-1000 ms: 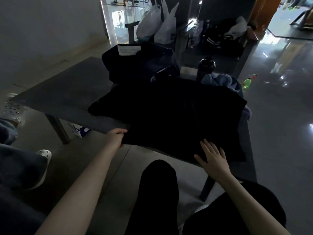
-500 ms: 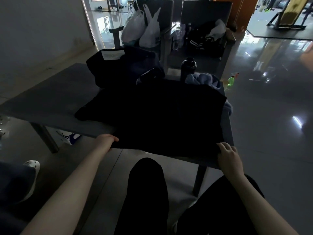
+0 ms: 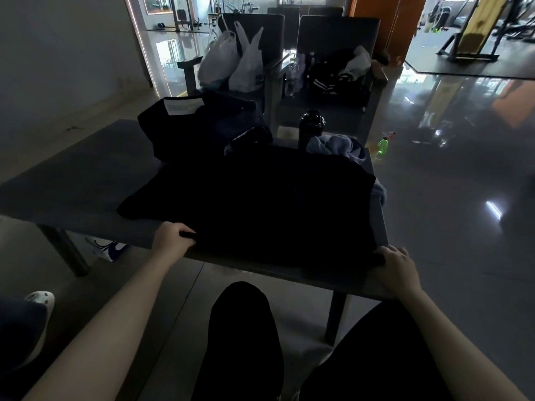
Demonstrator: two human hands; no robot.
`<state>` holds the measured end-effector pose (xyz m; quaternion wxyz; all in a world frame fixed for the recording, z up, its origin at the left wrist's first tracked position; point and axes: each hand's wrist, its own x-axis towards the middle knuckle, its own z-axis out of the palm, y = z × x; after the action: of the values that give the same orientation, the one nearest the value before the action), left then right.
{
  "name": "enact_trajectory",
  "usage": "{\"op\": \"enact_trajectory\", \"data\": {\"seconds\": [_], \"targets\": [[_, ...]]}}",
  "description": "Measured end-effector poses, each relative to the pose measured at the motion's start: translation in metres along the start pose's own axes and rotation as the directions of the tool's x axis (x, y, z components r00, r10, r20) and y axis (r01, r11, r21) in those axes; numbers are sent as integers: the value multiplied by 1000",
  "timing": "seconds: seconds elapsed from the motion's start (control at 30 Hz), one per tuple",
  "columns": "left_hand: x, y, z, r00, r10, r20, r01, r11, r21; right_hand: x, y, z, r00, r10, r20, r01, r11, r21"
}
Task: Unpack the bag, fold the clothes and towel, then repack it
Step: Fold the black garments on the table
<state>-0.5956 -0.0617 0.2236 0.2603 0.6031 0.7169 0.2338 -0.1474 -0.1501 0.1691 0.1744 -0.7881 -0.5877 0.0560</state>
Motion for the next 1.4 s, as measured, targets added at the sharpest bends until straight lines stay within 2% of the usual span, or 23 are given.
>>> {"op": "enact_trajectory", "data": {"seconds": [0.07, 0.13, 0.23, 0.3, 0.4, 0.63, 0.83, 0.97, 1.13, 1.27, 1.33, 1.4], "targets": [[4, 5, -3, 998, -18, -55, 13, 996, -88, 5, 2, -4, 987, 159, -9, -147, 934, 325], [6, 13, -5, 995, -30, -98, 14, 986, -168, 11, 2, -9, 959, 284, 25, -248, 790, 560], [19, 21, -6, 989, -89, -119, 52, 959, -278, 23, -2, -13, 944, 326, 47, -255, 634, 730], [31, 24, -6, 987, -108, -122, 60, 938, -341, 36, -8, -16, 940, 339, 29, -236, 589, 773], [51, 29, -5, 985, -117, -128, 58, 918, -393, 58, -19, -19, 931, 365, -30, -201, 578, 791], [105, 53, -2, 983, -121, -140, 61, 927, -369, 117, -36, -15, 894, 432, -121, -184, 598, 780], [171, 80, -1, 992, -54, -114, 10, 935, -353, 172, -42, -9, 858, 495, -137, -199, 566, 800], [213, 107, 6, 987, -31, -157, -26, 936, -350, 204, -42, -3, 825, 545, -147, -203, 529, 824], [249, 136, 31, 990, -31, -137, -17, 941, -337, 229, -38, 16, 818, 555, -153, -194, 516, 834], [265, 140, 59, 999, -42, 23, 47, 954, -296, 233, -32, 26, 857, 475, -200, -141, 589, 796], [271, 137, 71, 990, -56, 128, 82, 975, -208, 230, -32, 27, 873, 434, -221, -112, 621, 776], [272, 137, 81, 988, -50, 147, 67, 991, -113, 226, -31, 26, 881, 394, -262, -73, 660, 748]]}}
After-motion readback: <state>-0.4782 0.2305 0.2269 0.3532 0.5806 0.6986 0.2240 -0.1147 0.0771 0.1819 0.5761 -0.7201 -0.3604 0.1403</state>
